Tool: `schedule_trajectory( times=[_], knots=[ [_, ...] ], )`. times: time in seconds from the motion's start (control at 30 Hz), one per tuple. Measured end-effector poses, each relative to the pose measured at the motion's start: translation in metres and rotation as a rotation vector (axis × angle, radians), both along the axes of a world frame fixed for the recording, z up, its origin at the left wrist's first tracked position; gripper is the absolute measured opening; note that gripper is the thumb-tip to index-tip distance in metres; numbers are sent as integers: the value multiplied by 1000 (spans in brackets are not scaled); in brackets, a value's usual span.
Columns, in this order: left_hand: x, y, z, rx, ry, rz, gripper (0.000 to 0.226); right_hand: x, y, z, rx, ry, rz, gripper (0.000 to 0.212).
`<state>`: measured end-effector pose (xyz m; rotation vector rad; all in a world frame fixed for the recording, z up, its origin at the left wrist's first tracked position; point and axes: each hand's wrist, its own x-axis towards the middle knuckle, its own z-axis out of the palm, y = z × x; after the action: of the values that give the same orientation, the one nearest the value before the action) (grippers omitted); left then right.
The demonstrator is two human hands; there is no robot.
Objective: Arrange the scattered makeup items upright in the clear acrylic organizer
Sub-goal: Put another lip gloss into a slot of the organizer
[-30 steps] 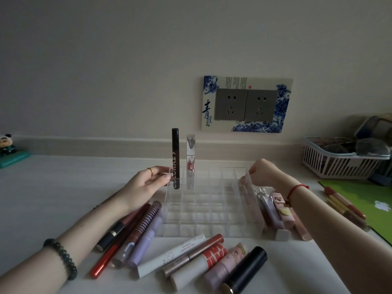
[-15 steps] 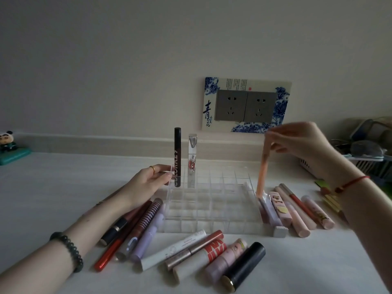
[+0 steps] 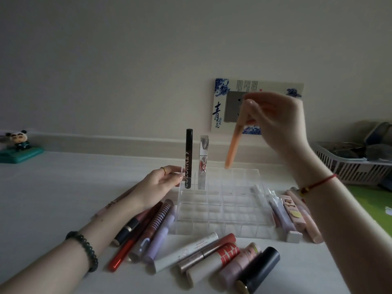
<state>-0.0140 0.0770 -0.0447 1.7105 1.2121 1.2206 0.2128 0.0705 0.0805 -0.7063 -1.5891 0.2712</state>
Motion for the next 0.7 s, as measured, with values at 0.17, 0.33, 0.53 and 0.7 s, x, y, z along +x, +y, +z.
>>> schedule_trajectory(
  times=[0.17, 0.33, 0.53, 0.7],
  knots=[
    [0, -2, 1, 3, 8, -6, 14, -16, 15, -21, 34, -53, -52, 15],
    [-2, 1, -2, -1, 6, -4, 14, -21, 20, -26, 44, -33, -48, 16],
    [-3, 1, -2, -2, 38, -10, 14, -26, 21, -28, 54, -24, -25, 16],
    [-2, 1, -1, 9, 48, -14, 13, -28, 27, -44, -24, -108, -32, 18]
  ],
)
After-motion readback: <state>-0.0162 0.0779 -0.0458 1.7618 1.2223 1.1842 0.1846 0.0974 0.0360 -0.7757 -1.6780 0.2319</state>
